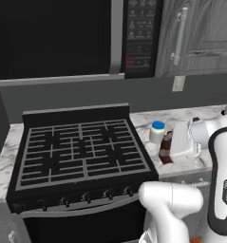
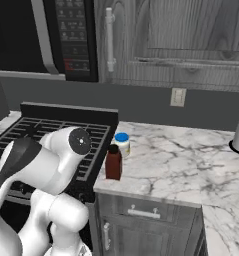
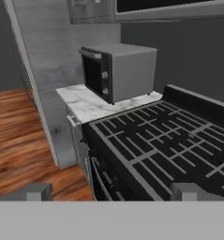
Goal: Collect the paprika, mayonnaise, and shaker from the cabinet and place them next to the stove.
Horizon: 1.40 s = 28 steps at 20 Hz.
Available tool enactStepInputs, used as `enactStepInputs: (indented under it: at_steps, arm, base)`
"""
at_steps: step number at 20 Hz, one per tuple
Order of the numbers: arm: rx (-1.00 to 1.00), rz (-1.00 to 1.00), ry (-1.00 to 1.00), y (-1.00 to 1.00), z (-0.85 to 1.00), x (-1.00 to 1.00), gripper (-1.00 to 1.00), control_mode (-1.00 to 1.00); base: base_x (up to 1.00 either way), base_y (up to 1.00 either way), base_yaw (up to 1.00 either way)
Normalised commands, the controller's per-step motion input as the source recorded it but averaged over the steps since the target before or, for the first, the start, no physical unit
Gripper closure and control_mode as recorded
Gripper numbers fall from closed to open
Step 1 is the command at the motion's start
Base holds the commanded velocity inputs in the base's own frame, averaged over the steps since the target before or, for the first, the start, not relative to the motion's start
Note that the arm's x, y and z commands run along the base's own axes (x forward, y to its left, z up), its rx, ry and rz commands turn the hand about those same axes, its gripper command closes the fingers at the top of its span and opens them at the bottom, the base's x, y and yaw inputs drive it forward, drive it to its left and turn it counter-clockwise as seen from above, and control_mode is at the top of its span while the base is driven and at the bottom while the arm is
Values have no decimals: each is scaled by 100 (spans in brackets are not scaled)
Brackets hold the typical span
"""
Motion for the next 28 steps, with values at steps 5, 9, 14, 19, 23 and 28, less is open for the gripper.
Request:
enactStepInputs:
  at_steps: [5, 9, 14, 19, 23, 28]
  arm:
    - [0, 0, 0, 0, 0, 0, -100, 100]
    - [0, 0, 0, 0, 0, 0, -100, 100]
    - [0, 0, 0, 0, 0, 0, -100, 100]
    - [0, 0, 0, 0, 0, 0, -100, 100]
    - [0, 0, 0, 0, 0, 0, -100, 100]
    - [0, 0, 0, 0, 0, 0, -100, 100]
  base:
    - [-97, 45, 0]
    - [-96, 67, 1]
    - [-76, 96, 7]
    - [-38, 98, 29]
    - [-8, 85, 43]
    - [0, 75, 51]
